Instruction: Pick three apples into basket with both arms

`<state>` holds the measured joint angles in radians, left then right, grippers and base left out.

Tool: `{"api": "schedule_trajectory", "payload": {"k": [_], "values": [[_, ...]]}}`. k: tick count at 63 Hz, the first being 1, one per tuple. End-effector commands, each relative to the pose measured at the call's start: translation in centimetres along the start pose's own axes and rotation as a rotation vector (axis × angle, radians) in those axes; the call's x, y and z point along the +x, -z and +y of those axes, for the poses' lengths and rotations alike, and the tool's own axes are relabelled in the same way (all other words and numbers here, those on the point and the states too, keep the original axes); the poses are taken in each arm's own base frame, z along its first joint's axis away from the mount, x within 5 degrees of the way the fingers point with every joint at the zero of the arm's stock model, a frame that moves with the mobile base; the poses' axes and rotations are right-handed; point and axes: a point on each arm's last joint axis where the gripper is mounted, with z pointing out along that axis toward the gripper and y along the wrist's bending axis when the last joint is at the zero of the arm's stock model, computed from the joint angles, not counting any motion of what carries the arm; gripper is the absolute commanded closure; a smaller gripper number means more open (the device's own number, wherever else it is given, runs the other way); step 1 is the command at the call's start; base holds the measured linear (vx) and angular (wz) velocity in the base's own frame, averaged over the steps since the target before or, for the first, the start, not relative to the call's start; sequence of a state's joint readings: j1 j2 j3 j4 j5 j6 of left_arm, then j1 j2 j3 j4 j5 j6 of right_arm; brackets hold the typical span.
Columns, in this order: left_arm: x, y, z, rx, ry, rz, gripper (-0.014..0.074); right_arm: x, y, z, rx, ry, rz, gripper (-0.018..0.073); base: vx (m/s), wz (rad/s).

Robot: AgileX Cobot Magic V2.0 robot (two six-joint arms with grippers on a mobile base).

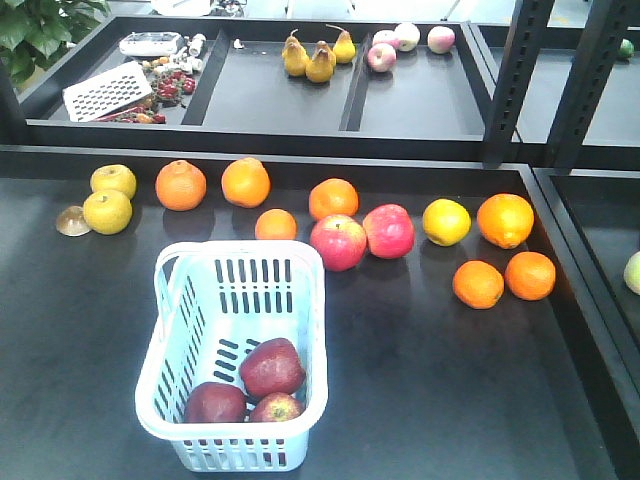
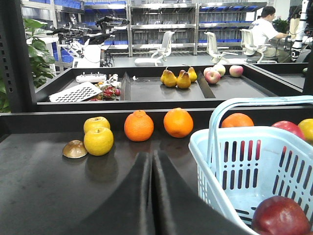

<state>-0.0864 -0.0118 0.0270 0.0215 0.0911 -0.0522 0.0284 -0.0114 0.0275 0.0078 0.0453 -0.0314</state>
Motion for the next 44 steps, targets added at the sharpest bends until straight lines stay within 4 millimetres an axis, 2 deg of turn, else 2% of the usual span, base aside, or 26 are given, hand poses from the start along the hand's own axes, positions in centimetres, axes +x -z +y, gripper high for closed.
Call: {"api": "schedule_trajectory", "payload": {"k": [1,44], "values": [[-0.67,0.13,-0.04,0.006,0.017,-0.089,0.0603,-0.33,0.08,-0.06,0.011,0.006,-0.082,0.0568,0.0,0.0],[-0.67,0.13,-0.04,0.006,0.016,-0.089,0.0603,-0.33,0.08,-0.06,0.011,0.007,-0.081,0.0568,0.0,0.0]]}}
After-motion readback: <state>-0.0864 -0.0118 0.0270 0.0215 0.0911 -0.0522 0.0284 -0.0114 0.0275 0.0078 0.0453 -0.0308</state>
